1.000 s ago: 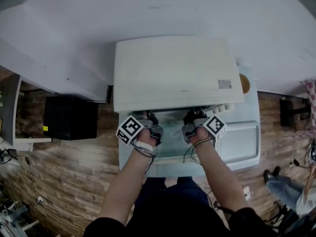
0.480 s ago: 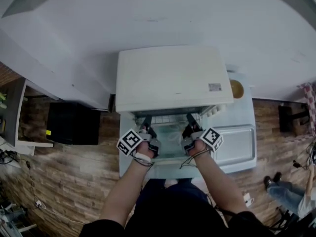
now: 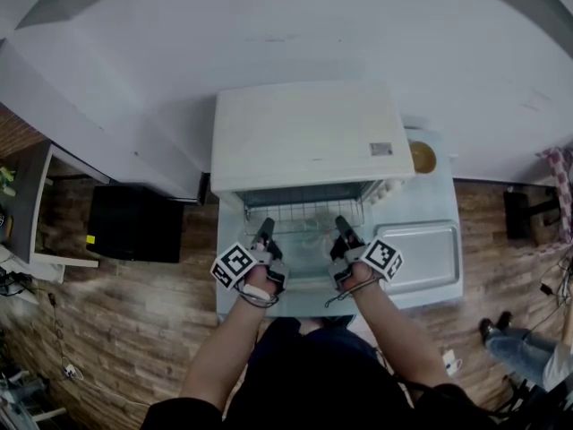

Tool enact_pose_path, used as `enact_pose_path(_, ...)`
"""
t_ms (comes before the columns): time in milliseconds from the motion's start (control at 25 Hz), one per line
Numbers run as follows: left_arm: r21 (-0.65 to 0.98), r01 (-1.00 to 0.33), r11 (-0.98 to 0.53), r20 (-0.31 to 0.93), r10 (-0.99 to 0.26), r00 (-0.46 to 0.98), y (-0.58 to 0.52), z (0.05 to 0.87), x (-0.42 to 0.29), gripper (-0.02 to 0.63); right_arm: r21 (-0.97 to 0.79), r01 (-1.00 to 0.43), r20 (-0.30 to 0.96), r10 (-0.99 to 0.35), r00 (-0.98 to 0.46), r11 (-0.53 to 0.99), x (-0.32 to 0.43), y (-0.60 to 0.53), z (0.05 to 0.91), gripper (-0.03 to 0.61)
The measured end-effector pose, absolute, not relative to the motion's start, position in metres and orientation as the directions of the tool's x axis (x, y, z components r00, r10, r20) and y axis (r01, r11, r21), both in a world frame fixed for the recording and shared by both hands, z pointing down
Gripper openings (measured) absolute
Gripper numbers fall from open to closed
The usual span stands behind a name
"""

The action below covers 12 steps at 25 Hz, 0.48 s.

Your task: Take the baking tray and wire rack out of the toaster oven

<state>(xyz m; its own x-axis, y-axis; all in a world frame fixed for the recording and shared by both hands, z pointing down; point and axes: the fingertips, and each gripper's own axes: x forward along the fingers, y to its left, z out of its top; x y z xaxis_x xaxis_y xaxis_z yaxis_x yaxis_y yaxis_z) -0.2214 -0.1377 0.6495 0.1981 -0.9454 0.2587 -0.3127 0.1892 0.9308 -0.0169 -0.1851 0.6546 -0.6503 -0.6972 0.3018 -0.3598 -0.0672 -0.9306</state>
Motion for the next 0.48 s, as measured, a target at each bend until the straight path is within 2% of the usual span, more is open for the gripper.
enact_pose_path(480,0.929,-0.33,0.164,0.253,-0.936,0.245,-0.085,0.644,-0.202,0.018,-0.93,-0.363,0.304,-0.671,-0.677,-0.055,-0.004,-0.134,0.647,0.028)
